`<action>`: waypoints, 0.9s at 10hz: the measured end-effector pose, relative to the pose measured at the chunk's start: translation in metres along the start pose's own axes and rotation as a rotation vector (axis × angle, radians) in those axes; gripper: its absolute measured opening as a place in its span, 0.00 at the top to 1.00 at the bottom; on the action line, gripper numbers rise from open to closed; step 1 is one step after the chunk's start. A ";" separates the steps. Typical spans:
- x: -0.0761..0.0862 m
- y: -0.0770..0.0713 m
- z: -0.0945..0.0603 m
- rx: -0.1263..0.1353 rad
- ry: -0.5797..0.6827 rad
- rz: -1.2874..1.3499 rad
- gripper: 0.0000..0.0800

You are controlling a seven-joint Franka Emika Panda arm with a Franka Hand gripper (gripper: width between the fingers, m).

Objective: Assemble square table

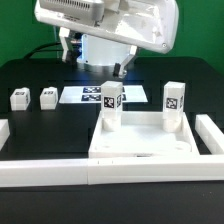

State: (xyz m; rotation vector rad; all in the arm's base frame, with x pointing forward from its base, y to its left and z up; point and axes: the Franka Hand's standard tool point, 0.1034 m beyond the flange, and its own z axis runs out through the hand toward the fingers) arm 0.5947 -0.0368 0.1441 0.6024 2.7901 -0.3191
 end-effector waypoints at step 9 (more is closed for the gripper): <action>0.061 -0.064 0.025 0.074 0.088 0.762 0.19</action>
Offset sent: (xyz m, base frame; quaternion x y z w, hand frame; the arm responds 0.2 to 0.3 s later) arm 0.0000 0.0000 0.0000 0.0000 0.0000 0.1938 0.9810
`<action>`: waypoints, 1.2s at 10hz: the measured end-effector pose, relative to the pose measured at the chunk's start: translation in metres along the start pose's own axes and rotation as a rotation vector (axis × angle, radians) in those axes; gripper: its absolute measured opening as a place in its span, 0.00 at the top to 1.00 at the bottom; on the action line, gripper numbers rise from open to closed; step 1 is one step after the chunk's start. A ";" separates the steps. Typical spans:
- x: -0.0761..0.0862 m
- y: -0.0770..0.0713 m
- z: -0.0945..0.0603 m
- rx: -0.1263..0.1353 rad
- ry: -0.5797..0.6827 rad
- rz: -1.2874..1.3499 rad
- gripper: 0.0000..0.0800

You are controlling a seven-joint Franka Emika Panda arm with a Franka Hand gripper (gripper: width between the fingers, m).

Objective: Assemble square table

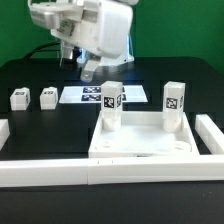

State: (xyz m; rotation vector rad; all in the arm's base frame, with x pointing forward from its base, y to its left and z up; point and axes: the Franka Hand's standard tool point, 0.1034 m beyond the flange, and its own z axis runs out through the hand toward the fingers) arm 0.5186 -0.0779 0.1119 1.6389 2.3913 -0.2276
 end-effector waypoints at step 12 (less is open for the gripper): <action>-0.015 -0.086 0.037 0.224 0.133 1.010 0.19</action>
Offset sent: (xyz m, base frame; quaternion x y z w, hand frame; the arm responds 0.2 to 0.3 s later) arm 0.0000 0.0000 0.0000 0.0000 0.0000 0.1938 0.9810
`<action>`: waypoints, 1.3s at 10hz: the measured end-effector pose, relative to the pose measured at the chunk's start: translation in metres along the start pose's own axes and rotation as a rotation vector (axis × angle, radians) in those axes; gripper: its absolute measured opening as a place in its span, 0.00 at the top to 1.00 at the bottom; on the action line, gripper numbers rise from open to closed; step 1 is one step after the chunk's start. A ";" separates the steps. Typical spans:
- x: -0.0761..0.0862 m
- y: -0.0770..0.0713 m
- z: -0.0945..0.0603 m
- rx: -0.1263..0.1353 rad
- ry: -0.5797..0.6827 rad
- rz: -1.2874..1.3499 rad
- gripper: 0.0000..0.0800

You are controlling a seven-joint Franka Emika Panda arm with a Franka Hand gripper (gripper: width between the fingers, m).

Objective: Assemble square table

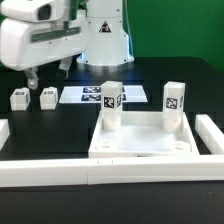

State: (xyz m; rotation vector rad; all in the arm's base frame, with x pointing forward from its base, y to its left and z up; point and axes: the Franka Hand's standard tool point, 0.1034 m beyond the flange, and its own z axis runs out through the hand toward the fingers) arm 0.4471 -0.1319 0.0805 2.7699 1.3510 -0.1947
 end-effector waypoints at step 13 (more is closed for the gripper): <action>-0.026 -0.016 0.023 0.123 -0.005 0.776 0.19</action>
Offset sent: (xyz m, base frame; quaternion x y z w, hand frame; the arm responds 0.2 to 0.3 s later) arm 0.0000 0.0000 0.0000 0.0000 0.0000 0.1938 0.9810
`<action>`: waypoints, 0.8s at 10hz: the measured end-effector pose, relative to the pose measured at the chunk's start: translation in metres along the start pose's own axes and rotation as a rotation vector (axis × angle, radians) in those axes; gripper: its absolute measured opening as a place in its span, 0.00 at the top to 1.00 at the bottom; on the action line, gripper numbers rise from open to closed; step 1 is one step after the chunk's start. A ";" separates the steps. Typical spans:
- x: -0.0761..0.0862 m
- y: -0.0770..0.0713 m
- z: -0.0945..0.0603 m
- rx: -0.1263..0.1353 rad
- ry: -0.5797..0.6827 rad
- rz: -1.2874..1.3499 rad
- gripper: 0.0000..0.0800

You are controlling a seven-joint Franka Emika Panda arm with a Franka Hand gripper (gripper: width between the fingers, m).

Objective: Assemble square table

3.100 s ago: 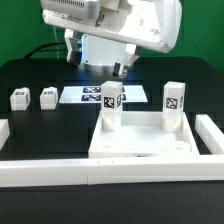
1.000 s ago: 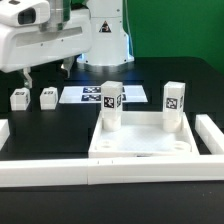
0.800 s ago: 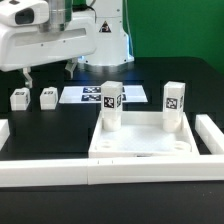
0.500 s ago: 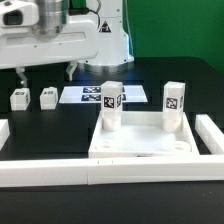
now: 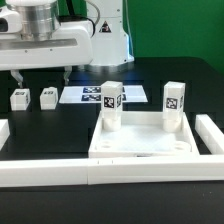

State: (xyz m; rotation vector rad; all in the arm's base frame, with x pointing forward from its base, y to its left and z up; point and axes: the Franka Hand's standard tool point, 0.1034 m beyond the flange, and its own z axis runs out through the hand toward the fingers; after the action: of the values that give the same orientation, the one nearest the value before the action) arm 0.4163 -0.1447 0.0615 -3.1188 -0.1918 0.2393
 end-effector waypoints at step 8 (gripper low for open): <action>-0.016 -0.022 0.027 0.136 -0.540 -0.013 0.19</action>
Offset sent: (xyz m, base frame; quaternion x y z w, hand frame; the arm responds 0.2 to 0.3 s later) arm -0.0117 -0.0148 -0.0106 0.0267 -0.2351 0.0362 0.9709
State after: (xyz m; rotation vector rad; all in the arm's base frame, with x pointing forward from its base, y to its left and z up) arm 0.3936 -0.1249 0.0378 -2.8420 -0.1863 1.0410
